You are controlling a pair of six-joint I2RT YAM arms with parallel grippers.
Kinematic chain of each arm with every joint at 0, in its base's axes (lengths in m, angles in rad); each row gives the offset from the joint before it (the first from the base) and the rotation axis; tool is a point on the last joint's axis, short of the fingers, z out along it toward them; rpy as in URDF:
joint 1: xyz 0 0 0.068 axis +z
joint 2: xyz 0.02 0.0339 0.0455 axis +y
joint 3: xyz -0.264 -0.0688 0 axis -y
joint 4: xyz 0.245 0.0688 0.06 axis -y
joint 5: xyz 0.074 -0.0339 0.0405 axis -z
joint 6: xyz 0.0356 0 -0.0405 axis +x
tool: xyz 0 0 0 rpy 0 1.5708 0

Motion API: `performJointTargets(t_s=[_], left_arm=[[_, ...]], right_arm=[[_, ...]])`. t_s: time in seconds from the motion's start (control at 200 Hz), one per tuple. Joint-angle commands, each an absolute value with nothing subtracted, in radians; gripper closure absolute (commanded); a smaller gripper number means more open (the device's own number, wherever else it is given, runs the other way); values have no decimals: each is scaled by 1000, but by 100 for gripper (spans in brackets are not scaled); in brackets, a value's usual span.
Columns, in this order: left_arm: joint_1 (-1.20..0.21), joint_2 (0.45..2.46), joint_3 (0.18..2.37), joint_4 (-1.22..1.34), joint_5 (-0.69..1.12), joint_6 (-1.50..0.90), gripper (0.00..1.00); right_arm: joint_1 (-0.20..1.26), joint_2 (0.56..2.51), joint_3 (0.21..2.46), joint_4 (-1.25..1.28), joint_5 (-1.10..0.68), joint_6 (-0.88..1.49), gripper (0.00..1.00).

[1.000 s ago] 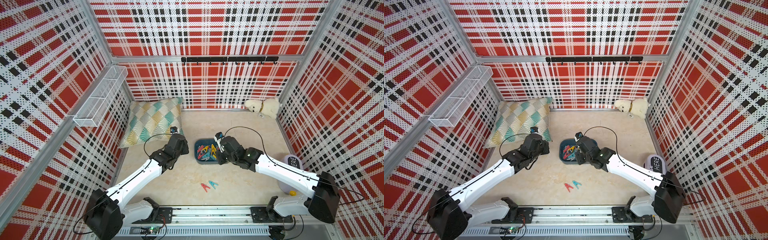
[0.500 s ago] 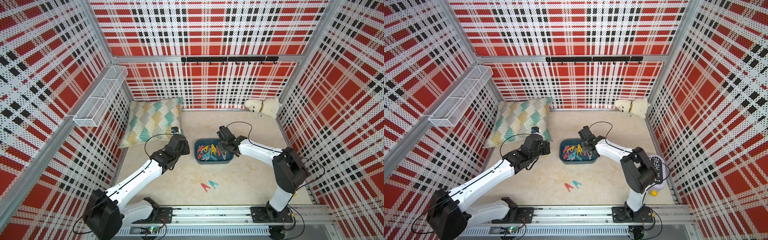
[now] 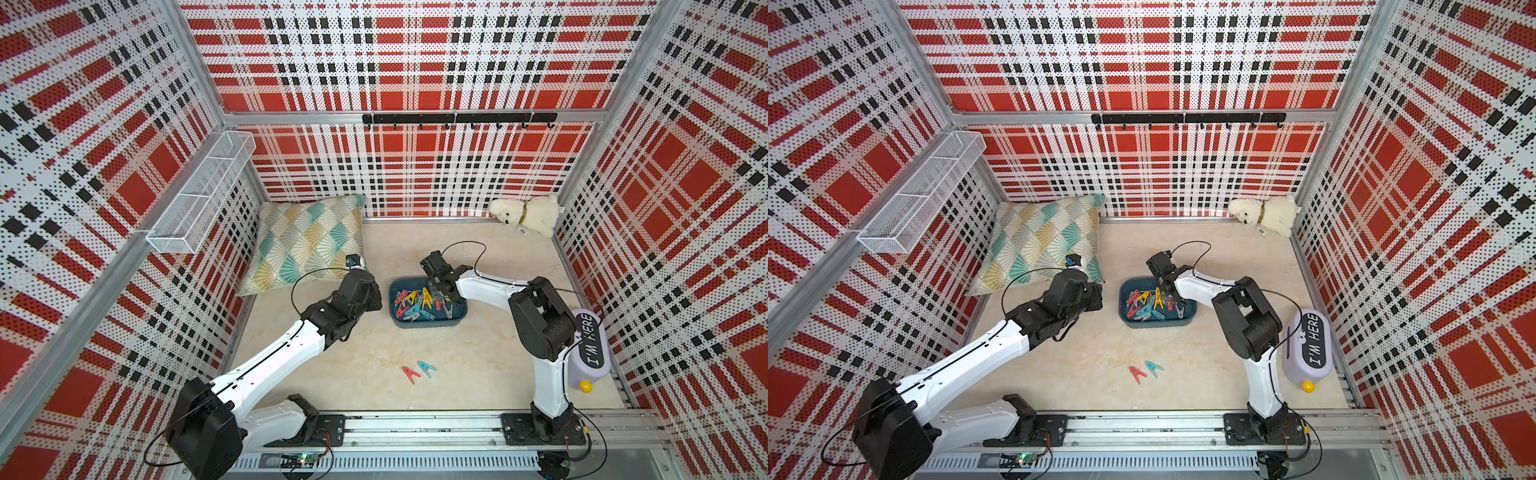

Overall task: Put the clothespins into the storage box
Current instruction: Place the clothespin in the storage box, then pick up the clothespin from the center of the board.

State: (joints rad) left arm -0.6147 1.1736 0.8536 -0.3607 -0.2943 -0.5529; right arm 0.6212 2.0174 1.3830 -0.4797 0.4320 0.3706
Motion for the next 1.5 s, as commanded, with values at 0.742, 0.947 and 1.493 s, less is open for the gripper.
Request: performJointTargets(t_s=[0.742, 0.947, 1.493], left_arm=[[-603, 1109, 911, -403, -333, -534, 70], [-594, 1141, 925, -402, -330, -530, 70], [-598, 1162, 974, -408, -340, -525, 70]], right_arm=[[641, 1619, 1219, -480, 10, 293, 55], [836, 1475, 1025, -484, -31, 310, 54], [1026, 1405, 775, -501, 36, 325, 58]])
